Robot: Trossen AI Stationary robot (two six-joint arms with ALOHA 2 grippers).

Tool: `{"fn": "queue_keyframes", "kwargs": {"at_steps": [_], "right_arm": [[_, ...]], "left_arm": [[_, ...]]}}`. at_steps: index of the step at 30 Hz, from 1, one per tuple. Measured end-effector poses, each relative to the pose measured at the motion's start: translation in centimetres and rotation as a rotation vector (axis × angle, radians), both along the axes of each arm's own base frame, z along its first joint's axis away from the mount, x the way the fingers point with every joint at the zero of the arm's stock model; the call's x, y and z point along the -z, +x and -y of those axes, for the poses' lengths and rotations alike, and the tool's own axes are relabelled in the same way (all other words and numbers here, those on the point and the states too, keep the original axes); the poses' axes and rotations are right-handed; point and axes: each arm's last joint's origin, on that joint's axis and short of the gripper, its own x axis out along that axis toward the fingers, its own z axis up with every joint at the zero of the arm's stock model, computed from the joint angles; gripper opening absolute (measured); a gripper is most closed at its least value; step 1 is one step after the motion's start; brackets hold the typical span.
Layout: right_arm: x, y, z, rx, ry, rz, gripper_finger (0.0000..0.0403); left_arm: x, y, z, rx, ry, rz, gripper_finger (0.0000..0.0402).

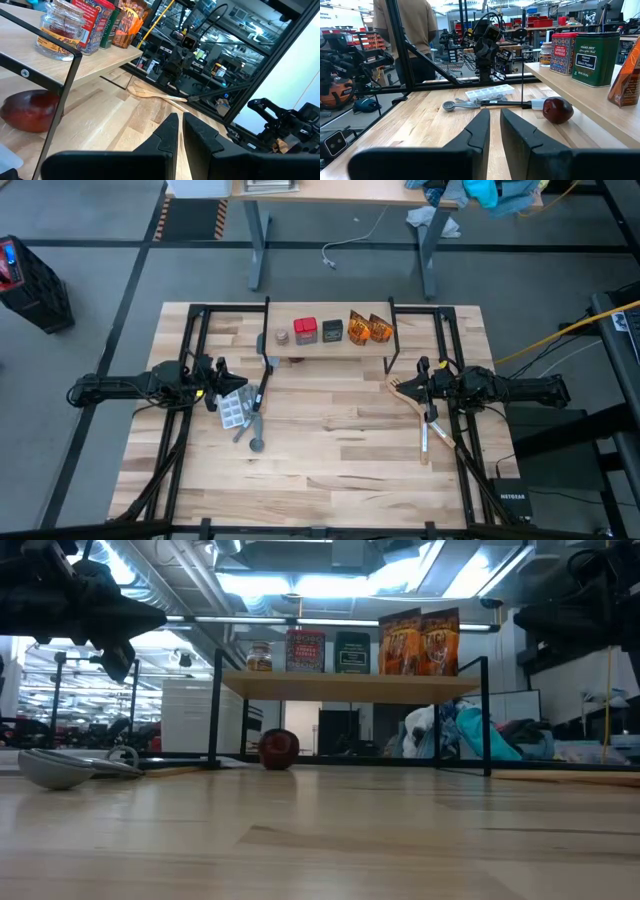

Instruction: Shelf spices

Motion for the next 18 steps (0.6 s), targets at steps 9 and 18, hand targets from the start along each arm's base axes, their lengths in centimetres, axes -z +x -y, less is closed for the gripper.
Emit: {"fn": "queue_keyframes", "kwargs": {"at_steps": [9,18], "right_arm": [[0.00,0.00,0.00,-0.001,0.000,0.000,0.0050],[0.00,0.00,0.00,0.000,0.000,0.000,0.0050]], "left_arm": [[-0.10,-0.01,-0.09,-0.023,0.068,0.003,0.0019],[-0.06,-0.01,-0.08,-0.021,0.058,0.001,0.0019]]}}
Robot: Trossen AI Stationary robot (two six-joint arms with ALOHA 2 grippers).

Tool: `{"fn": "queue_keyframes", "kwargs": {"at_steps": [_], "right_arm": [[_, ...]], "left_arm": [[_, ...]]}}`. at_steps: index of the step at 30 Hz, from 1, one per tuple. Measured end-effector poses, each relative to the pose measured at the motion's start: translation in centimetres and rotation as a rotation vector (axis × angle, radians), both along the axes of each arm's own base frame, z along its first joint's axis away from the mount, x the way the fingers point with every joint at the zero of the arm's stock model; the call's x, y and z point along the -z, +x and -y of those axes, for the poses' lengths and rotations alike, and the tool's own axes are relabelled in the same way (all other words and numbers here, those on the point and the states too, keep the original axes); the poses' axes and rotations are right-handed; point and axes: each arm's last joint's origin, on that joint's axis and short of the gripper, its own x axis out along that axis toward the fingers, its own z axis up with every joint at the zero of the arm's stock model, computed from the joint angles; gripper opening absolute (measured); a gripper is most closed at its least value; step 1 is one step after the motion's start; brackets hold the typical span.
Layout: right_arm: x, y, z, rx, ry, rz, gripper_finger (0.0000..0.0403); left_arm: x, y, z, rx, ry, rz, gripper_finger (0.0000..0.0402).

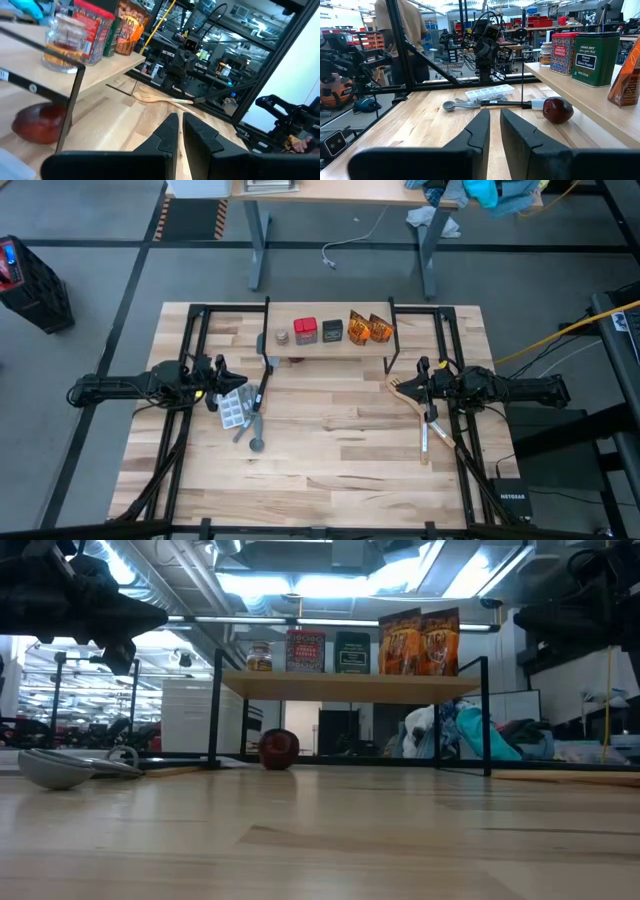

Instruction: Shelf spices

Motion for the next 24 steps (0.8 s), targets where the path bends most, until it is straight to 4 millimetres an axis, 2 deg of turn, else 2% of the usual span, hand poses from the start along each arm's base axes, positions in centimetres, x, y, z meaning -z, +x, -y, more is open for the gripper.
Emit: {"fn": "queue_keyframes", "kwargs": {"at_steps": [3,6,11,16,24], "right_arm": [[0.0,0.0,0.0,0.000,0.000,0.001,0.0050],[-0.1,0.0,0.0,0.000,0.000,0.007,0.0050],[-0.5,-0.1,0.0,0.000,0.001,0.021,0.0050],[-1.0,-0.2,0.0,0.009,0.003,0.060,0.0050],[-1.6,-0.2,0.0,0.011,0.005,0.117,0.0050]], "left_arm": [[0.0,0.0,0.0,0.004,-0.036,0.005,0.0019],[-0.7,0.0,0.0,0.002,0.013,0.075,0.0019],[-3.0,-0.5,0.1,-0.005,0.139,0.296,0.0019],[-4.9,-1.5,0.4,0.064,0.269,0.523,0.0019],[-4.9,-0.7,0.2,0.018,0.171,0.475,0.0019]]}}
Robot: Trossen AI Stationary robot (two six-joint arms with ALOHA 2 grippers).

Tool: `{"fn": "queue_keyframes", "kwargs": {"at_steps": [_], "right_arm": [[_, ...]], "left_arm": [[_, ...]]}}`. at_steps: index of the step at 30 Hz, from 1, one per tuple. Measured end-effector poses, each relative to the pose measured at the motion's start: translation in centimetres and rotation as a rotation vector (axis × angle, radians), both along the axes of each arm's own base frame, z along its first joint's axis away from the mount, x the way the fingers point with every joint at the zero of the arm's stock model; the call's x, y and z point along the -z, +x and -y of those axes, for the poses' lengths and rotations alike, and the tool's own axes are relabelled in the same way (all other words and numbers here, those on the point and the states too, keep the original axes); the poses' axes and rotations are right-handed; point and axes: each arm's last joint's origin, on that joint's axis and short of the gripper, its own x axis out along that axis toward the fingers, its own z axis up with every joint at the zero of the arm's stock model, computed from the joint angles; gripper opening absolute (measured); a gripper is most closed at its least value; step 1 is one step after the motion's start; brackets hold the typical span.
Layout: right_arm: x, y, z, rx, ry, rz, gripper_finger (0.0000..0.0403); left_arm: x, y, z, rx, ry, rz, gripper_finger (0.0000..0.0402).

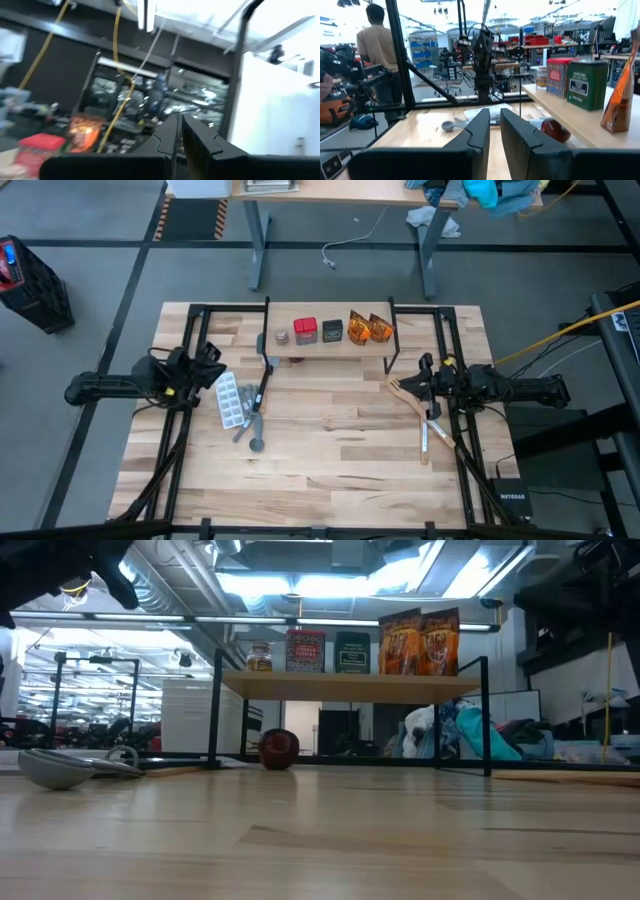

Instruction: Shelf spices

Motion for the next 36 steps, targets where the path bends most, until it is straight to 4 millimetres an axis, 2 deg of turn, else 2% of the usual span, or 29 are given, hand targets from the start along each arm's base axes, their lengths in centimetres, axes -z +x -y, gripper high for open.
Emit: {"fn": "queue_keyframes", "kwargs": {"at_steps": [3,10,13,19,23,28,32,36], "right_arm": [[-0.1,0.0,0.0,0.004,-0.021,0.012,0.0050],[0.2,0.0,0.0,0.003,-0.026,-0.024,0.0050],[0.3,0.0,0.0,0.002,-0.027,-0.034,0.0050],[0.3,0.0,0.0,0.001,-0.026,-0.035,0.0050],[0.3,0.0,0.0,0.001,-0.025,-0.034,0.0050],[0.3,0.0,0.0,0.001,-0.025,-0.035,0.0050],[0.3,0.0,0.0,0.000,-0.025,-0.035,0.0050],[0.2,0.0,0.0,0.000,-0.025,-0.034,0.0050]], "left_arm": [[-1.3,0.3,-0.1,-0.036,0.028,0.017,0.0019],[-6.0,1.0,-0.1,-0.116,0.162,0.054,0.0019],[-7.2,1.5,-0.1,-0.126,0.183,0.017,0.0019],[-8.1,3.8,-0.5,-0.247,0.144,-0.234,0.0027],[-8.3,5.5,-0.8,-0.315,0.169,-0.397,0.0071],[-8.4,7.0,-1.0,-0.400,0.221,-0.476,0.0138],[-8.3,7.5,-1.1,-0.449,0.238,-0.525,0.0178],[-7.6,7.5,-1.5,-0.515,0.223,-0.605,0.0199]]}}
